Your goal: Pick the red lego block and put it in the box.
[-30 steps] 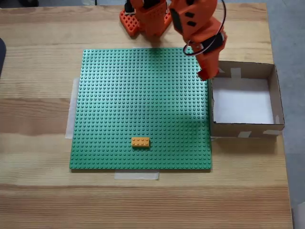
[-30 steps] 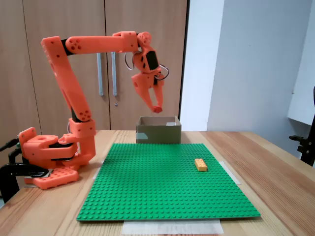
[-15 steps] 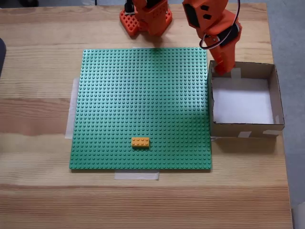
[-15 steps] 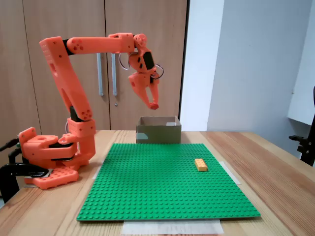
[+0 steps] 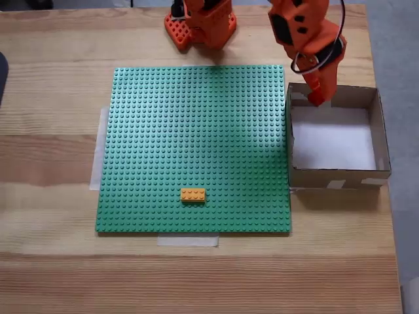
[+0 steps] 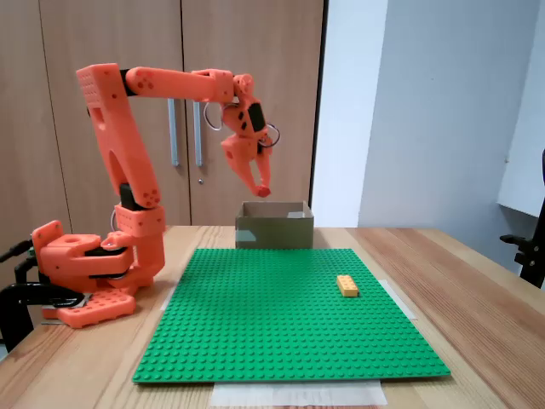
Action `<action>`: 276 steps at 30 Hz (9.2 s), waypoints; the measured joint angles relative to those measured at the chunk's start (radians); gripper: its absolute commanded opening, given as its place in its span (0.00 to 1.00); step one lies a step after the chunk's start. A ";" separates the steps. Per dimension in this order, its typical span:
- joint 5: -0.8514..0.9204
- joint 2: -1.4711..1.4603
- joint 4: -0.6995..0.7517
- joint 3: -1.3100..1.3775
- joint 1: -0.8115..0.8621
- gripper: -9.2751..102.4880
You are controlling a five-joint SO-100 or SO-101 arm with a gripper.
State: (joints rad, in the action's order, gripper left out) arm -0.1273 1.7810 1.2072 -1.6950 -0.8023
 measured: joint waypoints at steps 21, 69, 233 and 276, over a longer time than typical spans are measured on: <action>0.000 -0.167 -0.100 0.020 -0.012 0.07; 0.000 -0.479 -0.143 0.218 -0.044 0.07; 0.187 0.927 -0.440 -0.965 0.799 0.07; 0.216 1.474 -0.351 -1.463 0.836 0.07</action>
State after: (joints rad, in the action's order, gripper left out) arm 0.0890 3.2551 0.8560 -3.1585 0.0337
